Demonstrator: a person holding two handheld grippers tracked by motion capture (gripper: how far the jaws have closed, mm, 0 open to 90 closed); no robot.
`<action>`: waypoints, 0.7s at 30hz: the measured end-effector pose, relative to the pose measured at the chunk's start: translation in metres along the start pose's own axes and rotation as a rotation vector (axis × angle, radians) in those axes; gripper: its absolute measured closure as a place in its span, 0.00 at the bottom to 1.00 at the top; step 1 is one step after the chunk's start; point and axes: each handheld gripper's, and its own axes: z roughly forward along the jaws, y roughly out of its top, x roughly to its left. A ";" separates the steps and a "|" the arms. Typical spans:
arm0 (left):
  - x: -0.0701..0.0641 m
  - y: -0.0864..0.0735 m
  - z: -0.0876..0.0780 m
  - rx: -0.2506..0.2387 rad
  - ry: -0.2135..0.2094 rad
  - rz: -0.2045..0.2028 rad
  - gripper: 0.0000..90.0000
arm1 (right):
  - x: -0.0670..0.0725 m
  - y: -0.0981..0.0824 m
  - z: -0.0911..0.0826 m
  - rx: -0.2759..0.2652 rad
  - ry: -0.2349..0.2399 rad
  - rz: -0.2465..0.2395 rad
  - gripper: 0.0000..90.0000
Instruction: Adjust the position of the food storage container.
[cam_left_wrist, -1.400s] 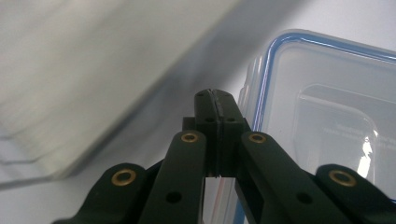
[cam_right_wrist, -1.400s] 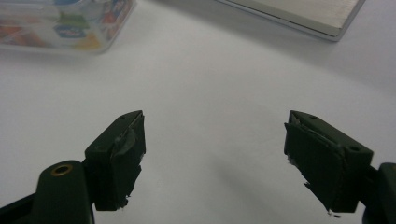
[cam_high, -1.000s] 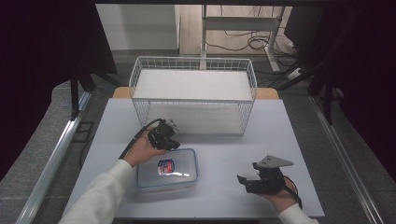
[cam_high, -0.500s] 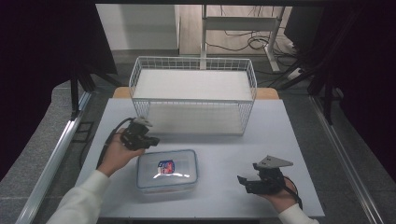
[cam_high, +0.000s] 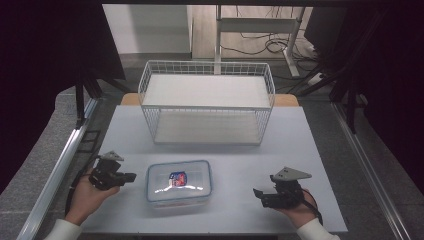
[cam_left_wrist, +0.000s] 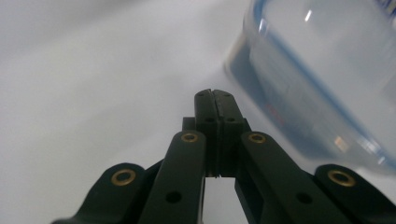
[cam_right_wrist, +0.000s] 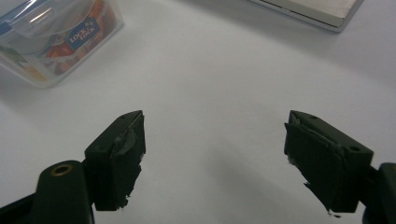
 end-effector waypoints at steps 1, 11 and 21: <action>-0.001 -0.001 0.002 0.005 -0.003 0.001 1.00 | 0.000 0.000 0.000 0.002 0.000 0.000 0.23; -0.019 0.005 0.024 0.067 -0.073 0.024 1.00 | 0.000 -0.001 -0.001 0.001 -0.010 -0.007 0.23; -0.022 0.020 0.039 0.086 -0.075 0.020 1.00 | 0.000 -0.001 -0.001 0.001 -0.013 -0.013 0.23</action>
